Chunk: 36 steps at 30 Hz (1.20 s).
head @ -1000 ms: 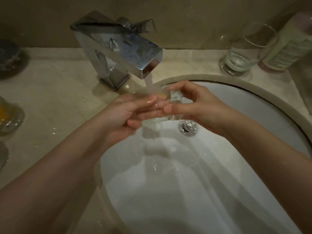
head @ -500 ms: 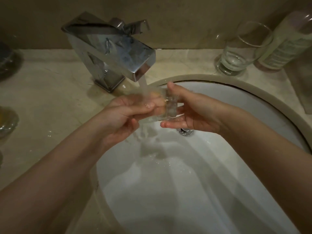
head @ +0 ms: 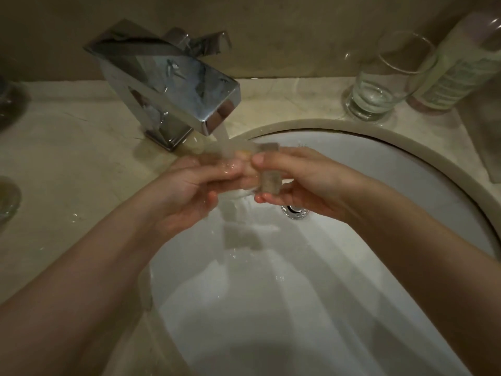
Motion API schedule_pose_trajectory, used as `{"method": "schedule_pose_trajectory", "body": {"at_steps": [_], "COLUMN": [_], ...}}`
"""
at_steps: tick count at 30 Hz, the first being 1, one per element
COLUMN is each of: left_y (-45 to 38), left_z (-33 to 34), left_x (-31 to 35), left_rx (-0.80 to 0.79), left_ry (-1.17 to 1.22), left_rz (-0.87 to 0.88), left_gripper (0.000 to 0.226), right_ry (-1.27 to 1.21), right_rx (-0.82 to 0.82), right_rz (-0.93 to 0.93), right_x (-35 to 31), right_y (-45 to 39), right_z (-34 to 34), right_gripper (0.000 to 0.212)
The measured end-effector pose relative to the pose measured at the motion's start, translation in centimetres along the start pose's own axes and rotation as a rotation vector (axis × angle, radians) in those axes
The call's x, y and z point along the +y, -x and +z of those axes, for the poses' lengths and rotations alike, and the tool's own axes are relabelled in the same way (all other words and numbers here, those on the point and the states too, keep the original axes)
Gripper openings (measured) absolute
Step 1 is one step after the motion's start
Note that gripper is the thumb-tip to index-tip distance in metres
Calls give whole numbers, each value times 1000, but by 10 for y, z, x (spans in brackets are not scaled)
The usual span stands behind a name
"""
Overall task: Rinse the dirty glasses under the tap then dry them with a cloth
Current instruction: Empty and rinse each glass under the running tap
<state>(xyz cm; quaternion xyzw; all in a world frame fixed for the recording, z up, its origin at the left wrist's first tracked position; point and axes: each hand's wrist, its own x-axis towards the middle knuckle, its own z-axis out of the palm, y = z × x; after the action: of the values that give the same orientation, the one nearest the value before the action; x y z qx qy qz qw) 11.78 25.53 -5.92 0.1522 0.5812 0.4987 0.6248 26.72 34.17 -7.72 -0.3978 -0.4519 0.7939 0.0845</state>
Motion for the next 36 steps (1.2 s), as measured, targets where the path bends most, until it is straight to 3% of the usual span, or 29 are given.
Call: {"method": "schedule_pose_trajectory", "body": {"at_steps": [3, 5, 7, 10, 14, 18, 21, 26, 29, 32, 36], "left_y": [1, -1, -2, -3, -3, -2, -2, -2, 0, 8, 9], "left_z": [3, 2, 2, 2, 1, 2, 1, -6, -10, -10, -1], "left_x": [0, -1, -1, -4, -6, -6, -6, -17, -35, -51, -70], "left_rx": [6, -8, -11, -17, -49, -124, -151, -67, 14, 115, 193], "left_ry": [80, 64, 25, -33, -80, -138, -94, 93, 26, -49, 97], "left_rz": [-41, -33, -10, -12, -10, 45, 40, -30, 85, 251, 354], "left_gripper": [18, 21, 21, 24, 21, 21, 40, 21, 21, 30, 47], "right_ry": [189, 118, 44, 40, 155, 27, 19, 209, 65, -247, -491], "right_rx": [59, 15, -48, 17, 99, 34, -14, 98, 117, 112, 81], "right_rz": [-108, -49, 36, 2, -89, 9, 22, -65, -16, 26, 66], "right_x": [1, -1, -3, -2, 0, -3, -4, 2, 16, 32, 46], "right_y": [-1, -1, 1, 0, 0, 3, 7, 11, 16, 18, 14], "right_z": [-4, -6, -4, -3, -6, -6, -2, -3, 2, 11, 28], "right_gripper": [44, 49, 44, 32, 44, 36, 32, 49, 44, 44, 49]}}
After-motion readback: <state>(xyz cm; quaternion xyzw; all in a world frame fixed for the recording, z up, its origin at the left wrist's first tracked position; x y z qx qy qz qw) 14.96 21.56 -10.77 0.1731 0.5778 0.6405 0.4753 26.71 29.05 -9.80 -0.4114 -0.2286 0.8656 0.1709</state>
